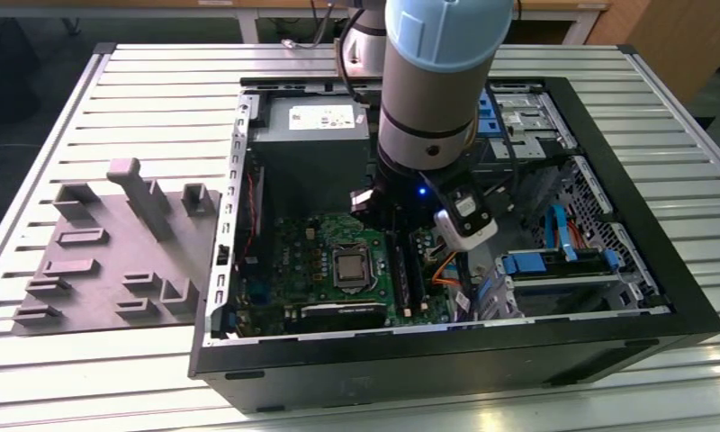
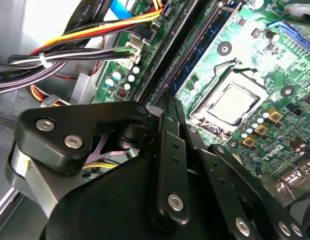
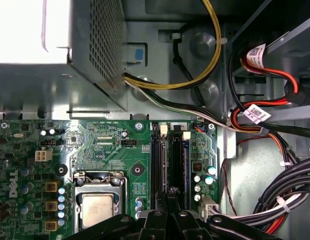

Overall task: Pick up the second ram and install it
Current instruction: 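Insert the second ram into the second slot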

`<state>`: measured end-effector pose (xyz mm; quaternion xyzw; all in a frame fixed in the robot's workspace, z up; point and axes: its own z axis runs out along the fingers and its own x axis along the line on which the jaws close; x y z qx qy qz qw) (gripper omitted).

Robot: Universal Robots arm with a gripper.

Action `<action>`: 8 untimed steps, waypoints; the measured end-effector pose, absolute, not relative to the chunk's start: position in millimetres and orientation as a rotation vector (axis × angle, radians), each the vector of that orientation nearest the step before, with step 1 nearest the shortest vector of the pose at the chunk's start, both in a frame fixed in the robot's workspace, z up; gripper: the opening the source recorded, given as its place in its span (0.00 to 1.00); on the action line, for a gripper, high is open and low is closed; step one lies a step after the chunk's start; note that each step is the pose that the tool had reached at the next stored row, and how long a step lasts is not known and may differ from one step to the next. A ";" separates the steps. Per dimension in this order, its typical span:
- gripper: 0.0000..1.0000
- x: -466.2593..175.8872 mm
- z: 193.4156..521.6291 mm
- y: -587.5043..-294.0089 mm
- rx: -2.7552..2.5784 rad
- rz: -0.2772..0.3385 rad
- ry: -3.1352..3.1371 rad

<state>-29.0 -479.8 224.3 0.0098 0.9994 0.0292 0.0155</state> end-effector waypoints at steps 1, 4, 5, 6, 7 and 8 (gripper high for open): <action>0.11 -29.0 224.2 -479.9 0.030 0.091 3.109; 0.11 -29.0 224.2 -479.9 0.030 0.091 3.109; 0.11 -29.0 224.0 -479.8 0.030 0.091 3.109; 0.11 -28.9 223.3 -479.8 0.030 0.092 3.109; 0.11 -28.9 222.6 -479.8 0.030 0.092 3.109; 0.11 -29.0 222.1 -479.8 0.030 0.091 3.109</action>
